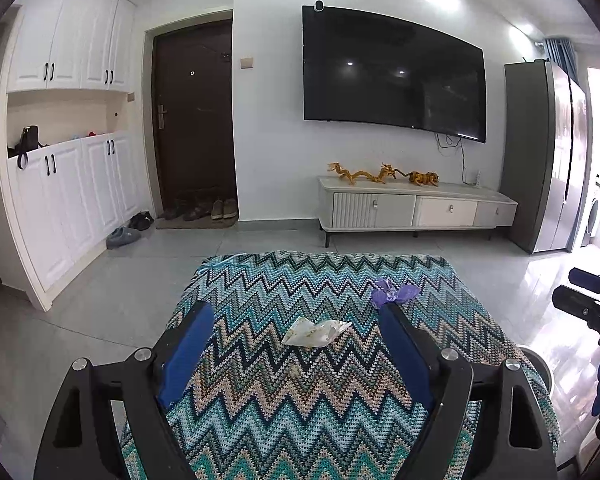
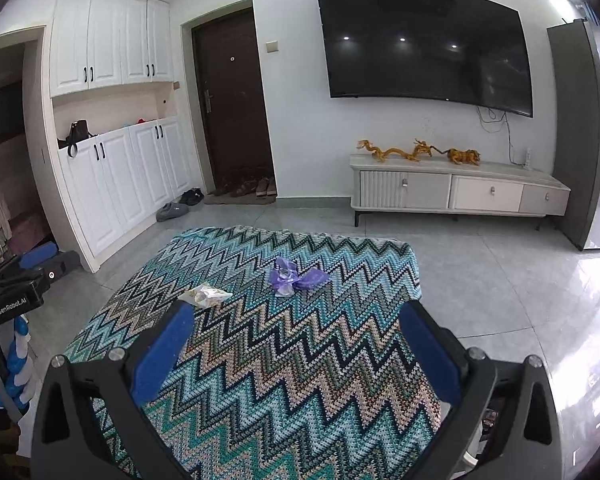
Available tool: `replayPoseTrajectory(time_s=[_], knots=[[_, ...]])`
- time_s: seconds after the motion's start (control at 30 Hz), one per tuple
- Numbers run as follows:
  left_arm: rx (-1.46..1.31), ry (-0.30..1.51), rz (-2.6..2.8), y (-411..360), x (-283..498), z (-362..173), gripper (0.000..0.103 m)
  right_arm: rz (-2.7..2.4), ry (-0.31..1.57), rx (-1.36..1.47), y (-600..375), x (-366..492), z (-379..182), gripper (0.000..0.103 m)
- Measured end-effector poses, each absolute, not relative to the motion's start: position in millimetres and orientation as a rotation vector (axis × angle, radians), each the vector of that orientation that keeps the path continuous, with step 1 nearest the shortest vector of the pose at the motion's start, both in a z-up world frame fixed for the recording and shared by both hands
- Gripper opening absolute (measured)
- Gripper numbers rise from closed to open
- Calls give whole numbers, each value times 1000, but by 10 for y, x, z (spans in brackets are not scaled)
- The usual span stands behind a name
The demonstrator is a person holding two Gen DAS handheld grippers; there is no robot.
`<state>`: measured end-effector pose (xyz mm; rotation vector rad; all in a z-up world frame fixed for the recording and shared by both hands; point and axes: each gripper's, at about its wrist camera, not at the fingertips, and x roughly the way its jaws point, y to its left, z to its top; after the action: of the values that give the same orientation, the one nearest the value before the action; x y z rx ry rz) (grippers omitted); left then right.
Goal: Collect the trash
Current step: 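Return both grippers to the table over the remaining trash, then grasp the white-gold wrapper with the left gripper while the right grasps the purple glove bag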
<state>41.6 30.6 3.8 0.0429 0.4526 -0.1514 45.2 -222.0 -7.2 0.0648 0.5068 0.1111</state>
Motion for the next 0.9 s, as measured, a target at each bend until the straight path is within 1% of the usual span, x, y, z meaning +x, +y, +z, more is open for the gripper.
replayPoseTrajectory(time_s=[0.2,0.47,0.7,0.9], knots=[[15,507,-145,407,651,-143,85,131,543,43,-2138,641,-157,103],[38,660,-157,572,1192,-638,86,165,648,57,-2171,1118,-581,103],[80,748,-276,289,1667,-999,87,217,737,69,-2188,1670,-1015,103],[156,769,-324,-58,2072,-1212,87,262,753,53,-2155,2198,-1194,103]])
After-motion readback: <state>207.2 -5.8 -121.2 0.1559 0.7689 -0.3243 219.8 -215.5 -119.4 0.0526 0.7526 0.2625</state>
